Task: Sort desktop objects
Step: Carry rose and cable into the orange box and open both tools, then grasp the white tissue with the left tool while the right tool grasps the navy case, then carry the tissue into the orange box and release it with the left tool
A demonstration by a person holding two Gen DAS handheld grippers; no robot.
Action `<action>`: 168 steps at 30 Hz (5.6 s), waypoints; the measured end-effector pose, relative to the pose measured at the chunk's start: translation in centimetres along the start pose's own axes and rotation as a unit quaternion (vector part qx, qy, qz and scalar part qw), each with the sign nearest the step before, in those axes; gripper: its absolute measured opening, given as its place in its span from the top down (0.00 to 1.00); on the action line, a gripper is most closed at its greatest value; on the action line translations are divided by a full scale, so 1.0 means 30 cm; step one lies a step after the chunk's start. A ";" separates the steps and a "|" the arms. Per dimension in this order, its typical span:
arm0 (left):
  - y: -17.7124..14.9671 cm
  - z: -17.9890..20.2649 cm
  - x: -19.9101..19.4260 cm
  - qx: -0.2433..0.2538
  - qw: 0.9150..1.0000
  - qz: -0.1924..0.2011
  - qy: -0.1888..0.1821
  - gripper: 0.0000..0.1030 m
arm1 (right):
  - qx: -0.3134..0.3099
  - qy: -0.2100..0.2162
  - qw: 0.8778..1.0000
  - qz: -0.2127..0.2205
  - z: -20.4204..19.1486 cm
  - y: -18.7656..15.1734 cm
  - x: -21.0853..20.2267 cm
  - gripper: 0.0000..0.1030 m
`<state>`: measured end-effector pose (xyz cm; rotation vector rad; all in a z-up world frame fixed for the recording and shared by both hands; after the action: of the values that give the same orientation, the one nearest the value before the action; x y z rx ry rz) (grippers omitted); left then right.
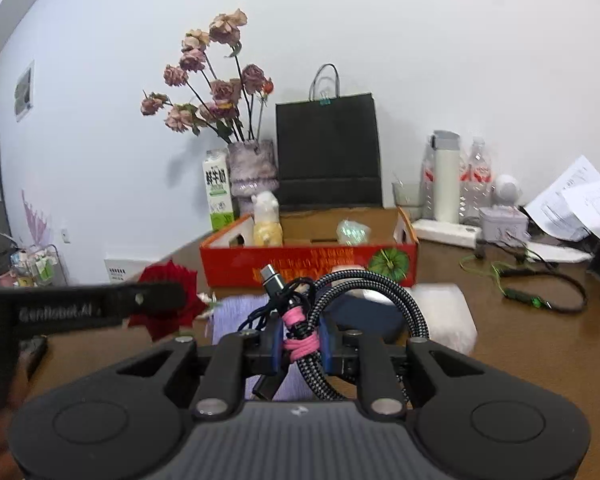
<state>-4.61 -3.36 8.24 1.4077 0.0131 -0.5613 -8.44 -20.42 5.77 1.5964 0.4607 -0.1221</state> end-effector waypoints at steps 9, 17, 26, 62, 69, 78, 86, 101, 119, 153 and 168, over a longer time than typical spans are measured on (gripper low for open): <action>0.306 -0.112 0.337 -0.003 1.000 -0.012 0.005 0.56 | 0.023 0.057 0.998 0.025 0.070 0.331 0.321 0.83; 0.412 -0.281 0.795 -0.003 0.995 -0.088 0.043 0.56 | 0.037 0.069 0.995 -0.063 0.168 0.519 0.835 0.83; 0.327 -0.422 1.171 -0.026 0.975 -0.213 0.053 0.54 | 0.040 -0.002 0.976 -0.216 0.294 0.415 1.334 0.83; 0.191 -0.291 0.442 -0.036 0.991 -0.099 0.082 0.00 | 0.008 -0.050 0.992 -0.112 0.153 0.281 0.634 0.22; -0.066 -0.267 0.232 -0.043 0.987 -0.079 0.134 0.00 | -0.005 -0.058 0.995 -0.086 0.114 0.098 0.384 0.13; -0.111 -0.207 0.025 -0.047 0.989 -0.002 0.140 0.00 | -0.031 -0.048 0.994 -0.097 0.069 -0.101 0.227 0.13; -0.183 -0.213 -0.030 -0.070 0.987 -0.006 0.142 0.00 | -0.015 -0.042 0.995 -0.089 0.068 -0.145 0.132 0.13; -0.218 -0.175 0.041 -0.031 0.987 -0.041 0.154 0.00 | 0.002 -0.034 0.997 -0.066 0.096 -0.131 0.125 0.09; -0.096 -0.389 0.458 -0.015 0.984 -0.132 0.122 0.27 | -0.129 -0.013 0.987 -0.100 0.094 0.007 0.496 0.21; -0.206 -0.149 0.093 -0.010 0.992 -0.127 0.008 0.80 | -0.087 -0.012 0.968 -0.234 0.096 -0.197 0.217 0.19; -0.239 -0.097 0.122 0.008 0.990 -0.139 0.009 0.79 | -0.099 -0.029 0.977 -0.185 0.099 -0.192 0.282 0.31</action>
<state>-3.21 -2.36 -0.15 1.4353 0.2219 -0.7795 -2.23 -21.41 -2.86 1.2951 0.7006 -0.3924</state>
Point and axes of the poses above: each gripper's, at about its wrist camera, not at the fingertips, and x roughly the way its jaws point, z to its right, y to its top, the point moved 7 cm from there along x, roughly the way its jaws point, and after that the axes turned 3 degrees about -y, right-handed, at the moved point
